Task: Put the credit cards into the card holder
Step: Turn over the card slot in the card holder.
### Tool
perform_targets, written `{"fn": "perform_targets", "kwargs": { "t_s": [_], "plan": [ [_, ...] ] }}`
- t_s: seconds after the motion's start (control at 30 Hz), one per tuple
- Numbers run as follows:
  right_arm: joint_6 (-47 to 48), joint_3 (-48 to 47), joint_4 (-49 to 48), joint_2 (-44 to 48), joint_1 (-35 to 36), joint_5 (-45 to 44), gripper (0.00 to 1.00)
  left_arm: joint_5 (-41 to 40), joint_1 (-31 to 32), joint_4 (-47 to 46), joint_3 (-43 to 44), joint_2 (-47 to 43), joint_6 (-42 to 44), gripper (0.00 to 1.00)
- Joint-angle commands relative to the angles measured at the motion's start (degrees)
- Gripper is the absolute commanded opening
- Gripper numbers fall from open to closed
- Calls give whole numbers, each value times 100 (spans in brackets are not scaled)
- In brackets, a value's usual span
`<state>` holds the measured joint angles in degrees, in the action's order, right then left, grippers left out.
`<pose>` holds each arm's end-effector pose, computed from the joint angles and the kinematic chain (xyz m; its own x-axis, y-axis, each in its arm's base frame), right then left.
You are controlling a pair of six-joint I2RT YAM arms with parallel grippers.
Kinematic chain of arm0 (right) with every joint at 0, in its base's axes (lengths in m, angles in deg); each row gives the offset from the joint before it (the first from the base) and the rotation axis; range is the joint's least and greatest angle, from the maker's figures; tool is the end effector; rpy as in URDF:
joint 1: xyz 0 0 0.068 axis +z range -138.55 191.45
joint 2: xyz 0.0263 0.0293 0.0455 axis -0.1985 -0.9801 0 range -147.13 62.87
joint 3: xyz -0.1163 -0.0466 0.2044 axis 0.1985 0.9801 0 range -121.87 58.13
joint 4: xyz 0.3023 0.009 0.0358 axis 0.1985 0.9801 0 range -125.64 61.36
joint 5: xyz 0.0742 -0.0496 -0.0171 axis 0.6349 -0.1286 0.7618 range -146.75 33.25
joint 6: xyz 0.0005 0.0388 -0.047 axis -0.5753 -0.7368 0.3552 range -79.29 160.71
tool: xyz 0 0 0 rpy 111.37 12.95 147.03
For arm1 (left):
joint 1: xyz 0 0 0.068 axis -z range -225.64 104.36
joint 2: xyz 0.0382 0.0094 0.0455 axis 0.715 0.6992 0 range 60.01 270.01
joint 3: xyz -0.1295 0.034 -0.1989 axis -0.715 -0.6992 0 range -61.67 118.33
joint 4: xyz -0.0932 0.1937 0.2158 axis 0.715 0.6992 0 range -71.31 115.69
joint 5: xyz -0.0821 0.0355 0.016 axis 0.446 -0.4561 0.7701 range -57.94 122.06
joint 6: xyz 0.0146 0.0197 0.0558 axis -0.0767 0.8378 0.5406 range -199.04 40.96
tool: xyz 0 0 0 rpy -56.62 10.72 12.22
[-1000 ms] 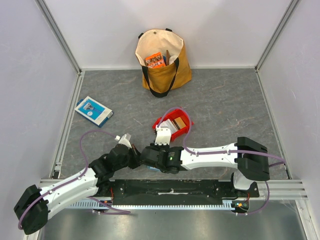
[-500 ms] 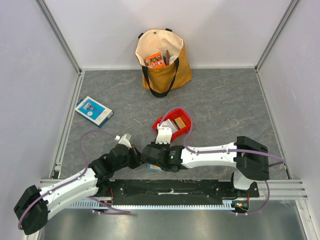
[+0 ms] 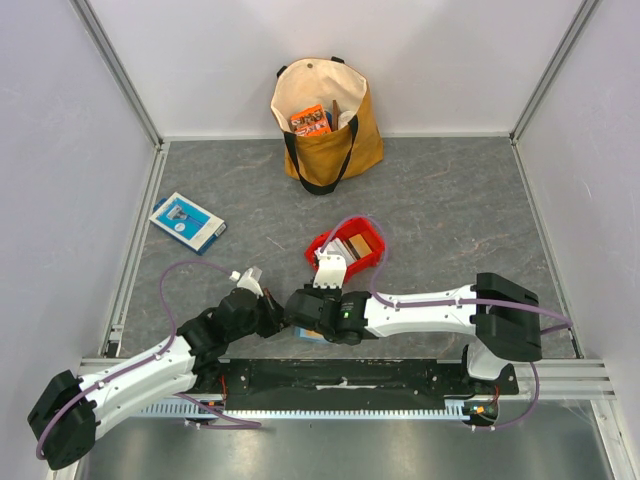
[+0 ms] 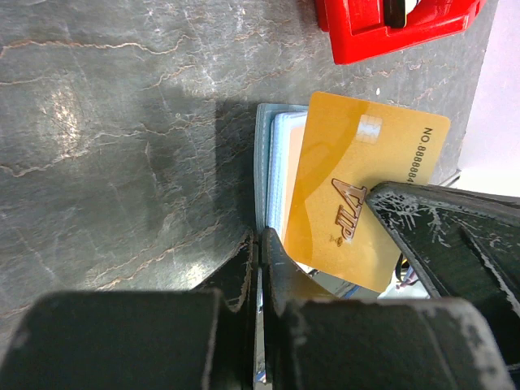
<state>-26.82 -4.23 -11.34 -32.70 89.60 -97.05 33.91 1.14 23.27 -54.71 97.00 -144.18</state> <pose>0.1060 0.3626 0.1414 -0.6901 0.1434 -0.7094 -0.0980 0.9526 0.2879 0.1472 -0.1588 0.0903 -0.8408 -0.4296 -0.3294 -0.0392 0.6552 -0.7544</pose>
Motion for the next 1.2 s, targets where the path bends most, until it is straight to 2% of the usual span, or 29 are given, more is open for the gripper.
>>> {"fn": "perform_targets", "kwargs": {
  "t_s": [0.0,0.53,1.03,1.17],
  "plan": [
    [-164,-74,-118,241,-1,-163,0,-26,6,-106,16,-43,-25,2],
    [-314,93,-241,-58,-37,127,0,-26,6,-106,25,-61,-33,2],
    [-349,453,330,495,-28,-268,0,-114,6,-10,-28,-157,-51,2],
    [-331,375,821,574,-28,-356,0,-106,15,-10,-28,-140,-42,2]
  ]
}}
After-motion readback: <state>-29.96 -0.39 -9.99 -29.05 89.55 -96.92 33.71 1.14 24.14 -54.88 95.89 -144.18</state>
